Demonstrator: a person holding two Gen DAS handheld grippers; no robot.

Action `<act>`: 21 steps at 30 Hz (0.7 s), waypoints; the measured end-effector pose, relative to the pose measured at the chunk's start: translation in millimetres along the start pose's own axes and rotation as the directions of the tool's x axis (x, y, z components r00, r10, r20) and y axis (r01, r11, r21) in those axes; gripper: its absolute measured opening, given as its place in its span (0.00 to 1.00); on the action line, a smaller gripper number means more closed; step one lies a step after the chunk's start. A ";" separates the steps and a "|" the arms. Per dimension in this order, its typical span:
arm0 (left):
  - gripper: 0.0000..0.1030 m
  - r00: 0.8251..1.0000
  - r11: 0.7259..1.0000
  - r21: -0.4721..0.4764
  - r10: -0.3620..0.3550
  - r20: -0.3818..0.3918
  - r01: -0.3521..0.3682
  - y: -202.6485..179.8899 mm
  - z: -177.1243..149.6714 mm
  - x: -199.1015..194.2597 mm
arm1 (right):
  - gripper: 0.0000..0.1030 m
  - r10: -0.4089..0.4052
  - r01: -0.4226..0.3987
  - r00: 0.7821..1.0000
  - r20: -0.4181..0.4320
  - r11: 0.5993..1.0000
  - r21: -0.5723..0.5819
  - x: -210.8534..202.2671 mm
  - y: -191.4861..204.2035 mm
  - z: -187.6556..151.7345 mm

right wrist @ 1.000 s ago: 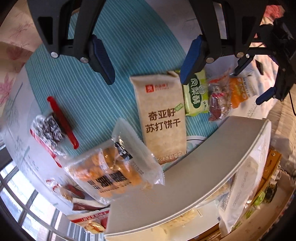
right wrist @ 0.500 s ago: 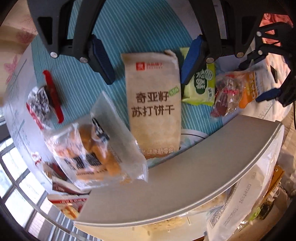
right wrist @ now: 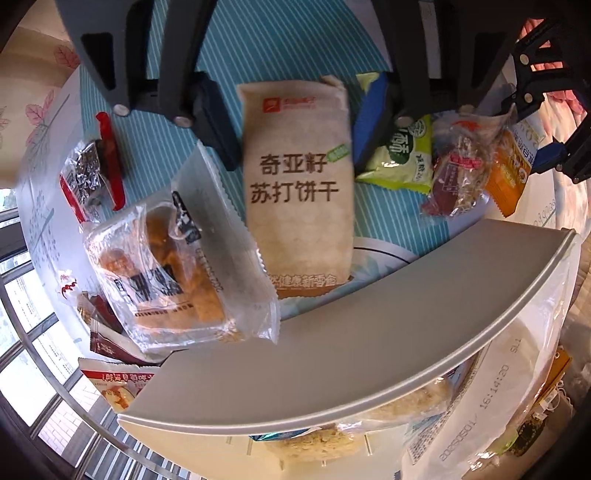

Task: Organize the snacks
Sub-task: 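Grasp the orange OATS bar with the left gripper while the right grasps the beige biscuit pack, then lift the OATS bar and biscuit pack and carry both over the tray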

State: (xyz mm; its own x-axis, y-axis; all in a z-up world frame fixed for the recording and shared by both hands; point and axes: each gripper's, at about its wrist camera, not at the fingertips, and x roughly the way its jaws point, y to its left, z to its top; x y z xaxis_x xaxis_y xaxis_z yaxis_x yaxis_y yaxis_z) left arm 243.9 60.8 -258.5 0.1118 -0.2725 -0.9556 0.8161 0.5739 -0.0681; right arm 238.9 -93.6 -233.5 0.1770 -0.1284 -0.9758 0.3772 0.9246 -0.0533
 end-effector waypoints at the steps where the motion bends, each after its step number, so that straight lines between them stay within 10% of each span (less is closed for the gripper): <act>1: 0.37 1.000 1.000 -0.016 -0.005 -0.004 0.005 2.2 0.3 -0.4 | 0.55 0.001 -0.001 1.000 -0.013 1.000 0.000 -0.6 2.1 -0.8; 21: 0.36 0.997 0.934 -0.350 -0.070 0.020 0.072 -12.0 -37.2 -59.2 | 0.52 0.176 -0.122 0.937 -0.302 0.974 0.191 -20.3 -2.2 -21.8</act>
State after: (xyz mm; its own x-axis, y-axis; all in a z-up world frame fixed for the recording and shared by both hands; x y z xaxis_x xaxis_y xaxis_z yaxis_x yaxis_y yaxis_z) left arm 206.4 98.8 -211.7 0.0657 -0.3269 -0.9428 0.5716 0.7867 -0.2330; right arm 214.6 -85.3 -218.3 -0.0422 0.1510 -0.9876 0.5199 0.8474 0.1073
